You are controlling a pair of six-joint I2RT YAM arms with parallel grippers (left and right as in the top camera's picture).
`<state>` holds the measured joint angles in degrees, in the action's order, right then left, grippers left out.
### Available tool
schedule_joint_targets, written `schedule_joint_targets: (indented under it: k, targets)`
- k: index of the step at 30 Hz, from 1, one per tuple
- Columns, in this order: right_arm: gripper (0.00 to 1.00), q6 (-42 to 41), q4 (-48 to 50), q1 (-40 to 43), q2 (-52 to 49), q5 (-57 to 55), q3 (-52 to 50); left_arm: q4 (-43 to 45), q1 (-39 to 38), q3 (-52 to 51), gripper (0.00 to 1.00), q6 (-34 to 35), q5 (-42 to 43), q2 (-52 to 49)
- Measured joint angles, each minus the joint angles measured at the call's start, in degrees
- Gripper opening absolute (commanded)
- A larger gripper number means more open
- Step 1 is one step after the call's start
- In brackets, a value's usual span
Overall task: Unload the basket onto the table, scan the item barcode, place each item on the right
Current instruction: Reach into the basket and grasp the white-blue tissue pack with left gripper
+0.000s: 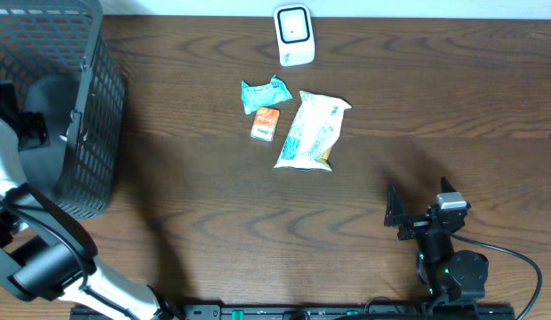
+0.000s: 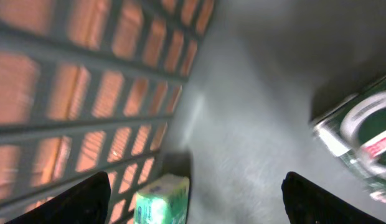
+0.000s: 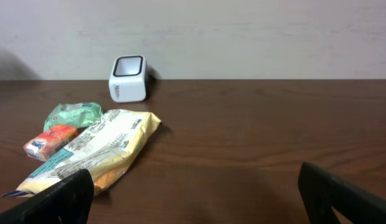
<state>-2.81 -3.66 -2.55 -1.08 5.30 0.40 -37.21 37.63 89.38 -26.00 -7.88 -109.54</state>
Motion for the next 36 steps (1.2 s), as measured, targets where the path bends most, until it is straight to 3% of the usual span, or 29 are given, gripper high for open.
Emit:
schedule_joint_targets:
  k: [12, 21, 24, 26, 28, 31, 36]
  targets:
    - [0.99, 0.0, 0.0, 0.0, 0.0, 0.0, 0.0, -2.29, 5.44, -0.11, 0.85, 3.41, -0.02, -4.11]
    - [0.99, 0.0, -0.02, 0.0, 0.02, 0.0, 0.0, -2.38, 5.4, -3.28, 0.76, 4.46, -0.02, -5.31]
    - [0.99, 0.0, 0.0, 0.0, 0.02, 0.0, 0.0, -2.45, 5.44, -4.31, 0.63, 4.87, -0.11, -6.62]
    - [0.99, 0.0, 0.0, 0.0, 0.02, 0.0, 0.0, -2.58, 5.44, -4.52, 0.4, 4.9, -0.17, -7.21]
    - [0.99, 0.0, 0.0, 0.0, 0.0, 0.0, 0.0, -2.62, 5.46, -4.52, 0.24, 5.07, -0.24, -7.28]
    - [0.99, 0.0, -0.02, 0.0, 0.0, 0.02, 0.0, -2.67, 5.46, -4.57, 0.08, 5.57, -0.22, -7.39]
    - [0.99, 0.0, -0.02, 0.0, 0.0, 0.02, 0.0, -1.29, 5.35, -4.57, 0.07, 7.98, 1.31, -7.37]
